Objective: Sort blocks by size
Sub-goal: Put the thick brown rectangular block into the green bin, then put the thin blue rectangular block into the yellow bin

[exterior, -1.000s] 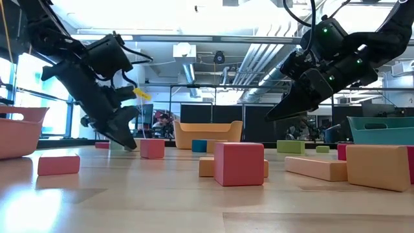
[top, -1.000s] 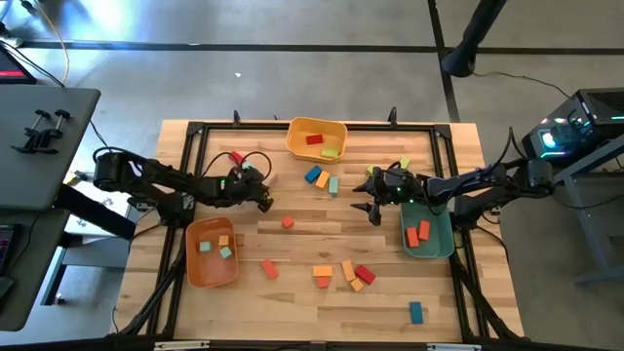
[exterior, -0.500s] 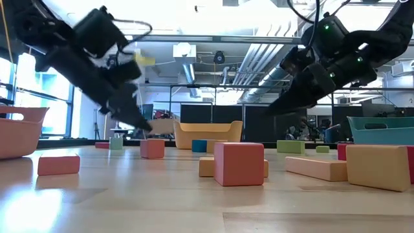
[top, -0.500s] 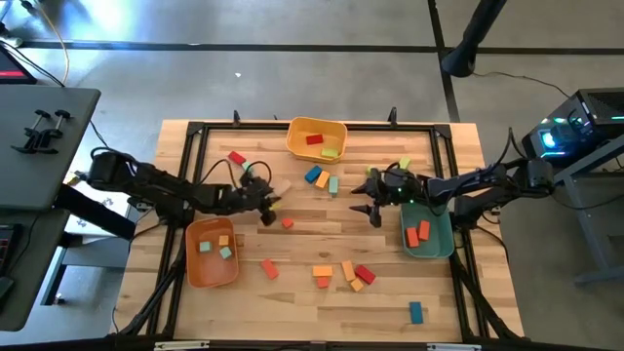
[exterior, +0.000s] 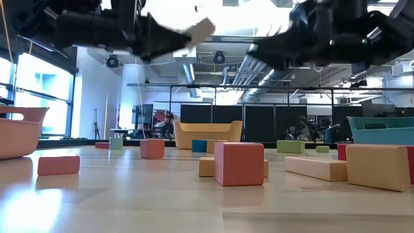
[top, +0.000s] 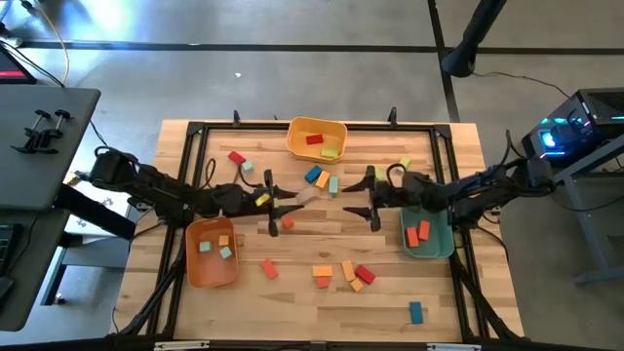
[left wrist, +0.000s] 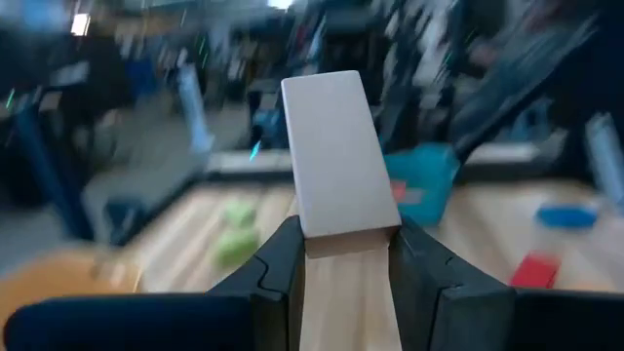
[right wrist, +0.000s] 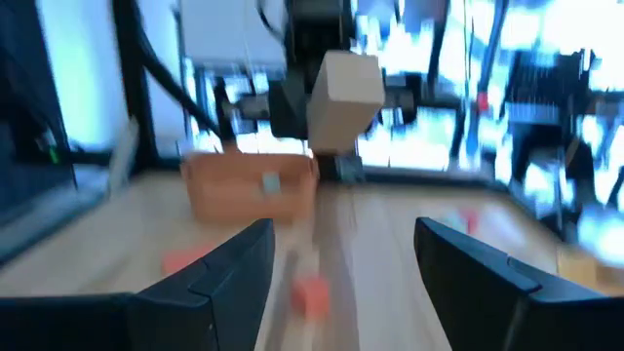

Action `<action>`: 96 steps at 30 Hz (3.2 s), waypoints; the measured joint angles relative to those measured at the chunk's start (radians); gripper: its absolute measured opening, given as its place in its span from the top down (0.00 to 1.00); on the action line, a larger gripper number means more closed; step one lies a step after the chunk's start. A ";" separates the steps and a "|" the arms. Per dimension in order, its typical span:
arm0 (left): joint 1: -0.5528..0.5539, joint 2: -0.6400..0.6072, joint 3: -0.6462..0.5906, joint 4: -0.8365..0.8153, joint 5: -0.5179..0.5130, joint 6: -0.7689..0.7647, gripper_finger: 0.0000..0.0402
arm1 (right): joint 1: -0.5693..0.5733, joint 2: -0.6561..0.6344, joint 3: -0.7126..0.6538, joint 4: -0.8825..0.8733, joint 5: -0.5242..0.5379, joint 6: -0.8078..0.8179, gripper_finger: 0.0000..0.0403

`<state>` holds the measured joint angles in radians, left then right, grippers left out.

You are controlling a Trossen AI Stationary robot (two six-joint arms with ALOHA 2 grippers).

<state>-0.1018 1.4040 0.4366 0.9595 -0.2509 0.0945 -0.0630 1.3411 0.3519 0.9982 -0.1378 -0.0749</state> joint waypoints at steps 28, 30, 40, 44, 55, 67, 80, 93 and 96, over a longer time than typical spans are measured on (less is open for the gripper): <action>-0.015 0.295 0.296 0.088 0.140 0.231 0.79 | 0.103 0.001 0.108 0.055 -0.122 -0.056 0.45; -0.015 0.295 0.296 0.087 0.141 0.225 0.78 | 0.103 0.001 0.126 0.021 -0.123 -0.063 0.50; -0.010 0.294 0.294 0.083 0.116 0.192 0.71 | 0.104 0.000 0.176 -0.074 -0.053 -0.087 0.67; -0.009 0.294 0.295 0.049 0.074 0.151 0.65 | 0.103 -0.010 0.176 -0.102 -0.013 -0.083 0.67; 0.017 0.295 0.296 -0.152 -0.035 0.064 0.56 | 0.234 -0.424 0.187 -0.774 0.499 0.018 0.67; 0.058 0.294 0.296 -0.134 -0.035 0.065 0.56 | 0.407 -0.507 0.419 -2.096 0.474 1.163 0.67; 0.068 0.294 0.296 -0.131 -0.032 0.044 0.56 | 0.343 -0.285 0.347 -2.176 0.369 1.377 0.67; 0.066 0.294 0.296 -0.132 -0.021 0.041 0.56 | 0.291 -0.109 0.347 -2.180 0.415 1.193 0.55; 0.066 0.294 0.296 -0.132 -0.021 0.045 0.56 | 0.291 -0.117 0.346 -2.211 0.464 1.201 0.52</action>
<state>-0.0360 1.6978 0.7330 0.8272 -0.2720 0.1394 0.2280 1.2245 0.6983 -1.2124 0.3267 1.1265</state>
